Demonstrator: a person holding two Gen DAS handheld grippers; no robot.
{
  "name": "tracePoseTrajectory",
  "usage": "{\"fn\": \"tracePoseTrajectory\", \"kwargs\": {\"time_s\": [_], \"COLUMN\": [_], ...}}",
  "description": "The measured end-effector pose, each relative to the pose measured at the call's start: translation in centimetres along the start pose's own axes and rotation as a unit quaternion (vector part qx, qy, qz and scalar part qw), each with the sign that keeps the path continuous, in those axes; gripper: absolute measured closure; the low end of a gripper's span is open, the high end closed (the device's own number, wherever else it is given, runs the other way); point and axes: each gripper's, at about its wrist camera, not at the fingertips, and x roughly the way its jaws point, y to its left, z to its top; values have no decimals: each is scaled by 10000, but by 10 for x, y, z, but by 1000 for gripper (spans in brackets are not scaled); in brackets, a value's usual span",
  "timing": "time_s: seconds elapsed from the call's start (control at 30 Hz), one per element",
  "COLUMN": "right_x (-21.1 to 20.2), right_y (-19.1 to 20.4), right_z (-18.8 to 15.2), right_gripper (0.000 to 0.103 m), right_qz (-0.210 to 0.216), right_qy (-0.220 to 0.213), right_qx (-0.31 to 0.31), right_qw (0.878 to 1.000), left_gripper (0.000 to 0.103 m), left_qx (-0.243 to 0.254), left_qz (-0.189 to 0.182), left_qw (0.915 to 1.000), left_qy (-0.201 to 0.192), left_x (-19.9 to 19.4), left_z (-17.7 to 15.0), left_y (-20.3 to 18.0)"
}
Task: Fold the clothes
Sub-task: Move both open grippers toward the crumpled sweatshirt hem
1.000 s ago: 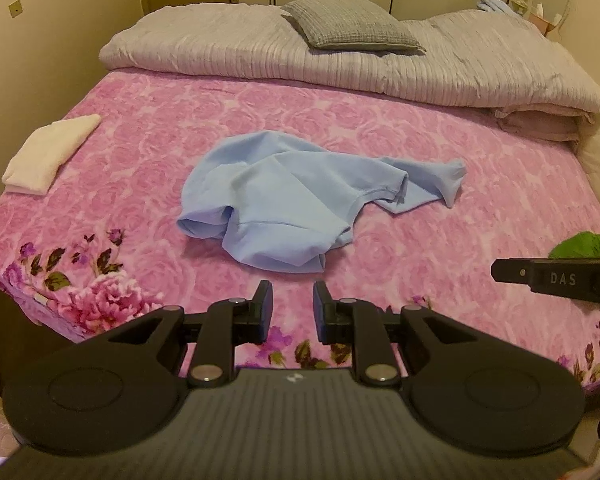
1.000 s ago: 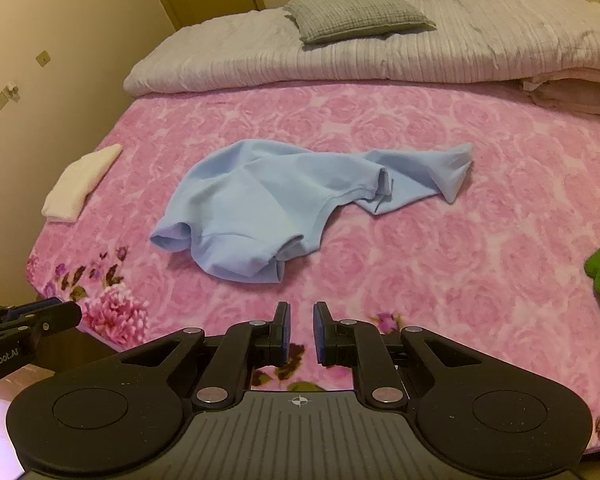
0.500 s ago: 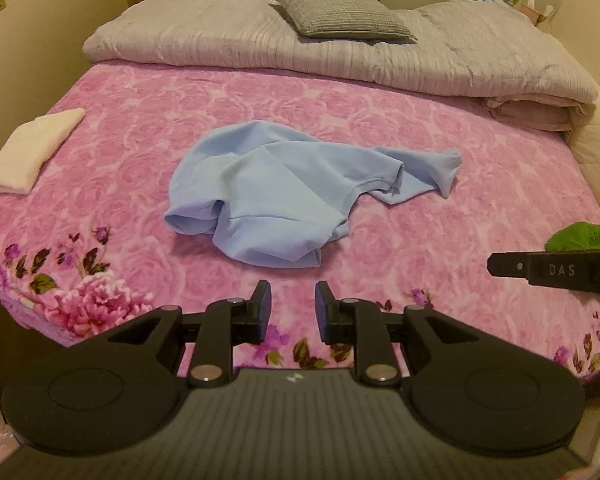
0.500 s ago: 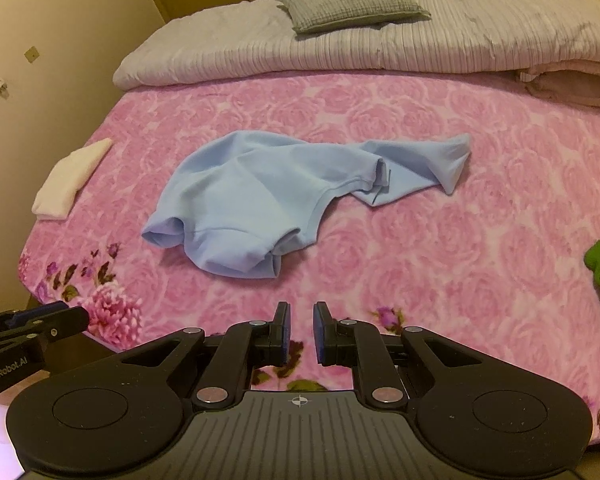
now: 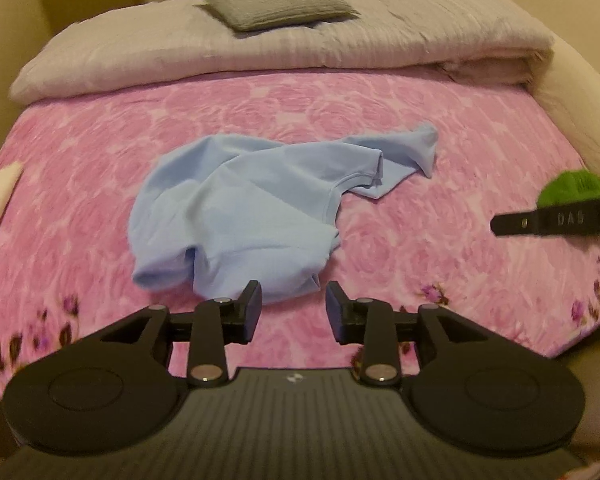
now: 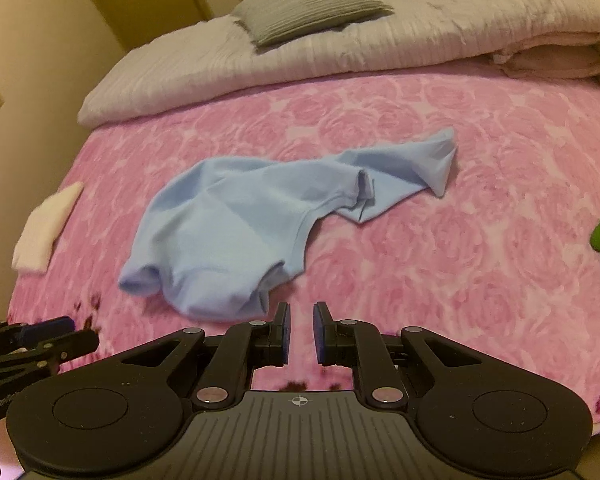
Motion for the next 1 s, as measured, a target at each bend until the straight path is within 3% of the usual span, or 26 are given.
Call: {"fn": "tracePoseTrajectory", "kwargs": {"time_s": [0.2,0.4,0.5,0.53,0.57,0.63,0.83,1.0], "right_x": [24,54,82,90,99,115,156,198], "right_y": [-16,-48,-73,-82,-90,-106,-141,-149], "right_z": [22,28,26,25,24,23,30,40], "right_gripper": [89,89,89,84,66,42,41,41], "right_qz": [-370,-259,-108,-120,-138,-181,-58,84], "right_qy": [-223,-91,124,184,242,290,217,227], "right_qx": [270,120,-169,-301,-436,-675,-992,-1210], "right_qw": [9987,9996,9997,9993,9987,9971,9948,9924], "left_gripper": [72,69,68,68,68,68,67,67], "left_qx": [687,678,691,682,681,748,1076,1571], "left_qz": [-275,-164,194,333,483,749,1571,1882], "left_qw": [9972,9973,9969,9965,9956,9932,9811,9691], "left_qy": [87,218,311,358,422,495,335,265], "left_x": [39,91,126,138,149,169,217,258], "left_z": [21,8,-6,-10,-13,-17,-20,-22], "left_y": [13,-21,-50,-59,-67,-80,-92,-103]}}
